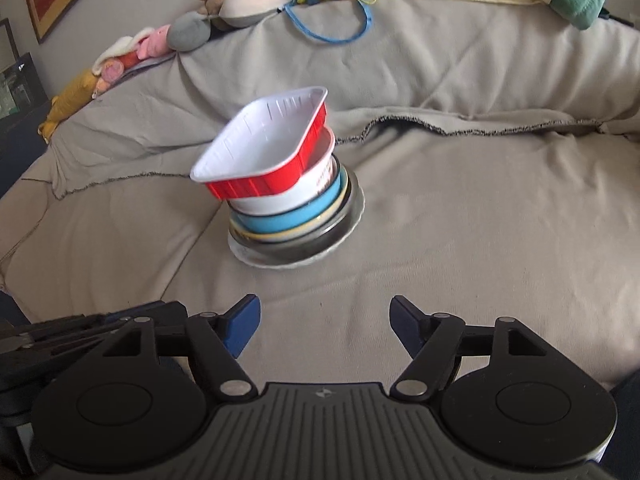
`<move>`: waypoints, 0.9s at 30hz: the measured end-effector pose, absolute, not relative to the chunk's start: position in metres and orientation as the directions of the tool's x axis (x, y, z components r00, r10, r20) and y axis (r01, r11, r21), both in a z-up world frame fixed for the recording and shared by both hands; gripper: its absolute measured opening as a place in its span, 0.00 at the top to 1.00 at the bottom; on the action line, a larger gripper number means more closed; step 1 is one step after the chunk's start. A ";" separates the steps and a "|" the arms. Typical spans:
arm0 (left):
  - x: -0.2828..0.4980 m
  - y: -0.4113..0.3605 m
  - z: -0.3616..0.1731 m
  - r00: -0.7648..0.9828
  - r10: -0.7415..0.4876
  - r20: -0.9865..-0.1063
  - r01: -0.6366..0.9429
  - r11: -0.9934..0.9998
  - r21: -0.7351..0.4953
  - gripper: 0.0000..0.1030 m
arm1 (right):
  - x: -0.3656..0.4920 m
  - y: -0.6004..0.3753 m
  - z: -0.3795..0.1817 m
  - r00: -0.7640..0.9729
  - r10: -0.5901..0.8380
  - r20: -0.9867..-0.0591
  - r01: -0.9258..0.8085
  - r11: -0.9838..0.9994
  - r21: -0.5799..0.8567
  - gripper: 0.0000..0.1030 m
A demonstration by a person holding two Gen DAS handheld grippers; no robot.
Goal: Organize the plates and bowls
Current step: 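Open both tools and pull them back from the stack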
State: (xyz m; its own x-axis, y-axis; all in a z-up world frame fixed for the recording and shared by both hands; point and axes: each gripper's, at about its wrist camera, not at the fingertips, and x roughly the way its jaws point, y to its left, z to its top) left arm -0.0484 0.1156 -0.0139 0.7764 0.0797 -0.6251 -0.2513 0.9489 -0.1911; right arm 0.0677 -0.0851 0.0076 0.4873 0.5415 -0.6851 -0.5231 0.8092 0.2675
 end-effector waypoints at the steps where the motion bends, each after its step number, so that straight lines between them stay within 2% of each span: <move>1: -0.048 0.113 -0.012 0.776 0.091 -0.624 -0.252 0.952 -0.174 0.83 | 0.068 -0.084 0.006 0.479 0.543 -0.689 -0.527 0.806 0.269 0.30; 6: -0.044 0.106 -0.010 0.762 0.148 -0.630 -0.264 0.960 -0.094 0.83 | 0.066 -0.082 0.003 0.481 0.538 -0.692 -0.530 0.807 0.259 0.30; 27: -0.044 0.108 -0.012 0.757 0.117 -0.643 -0.252 0.960 -0.122 0.83 | 0.064 -0.076 0.001 0.464 0.545 -0.698 -0.559 0.791 0.247 0.30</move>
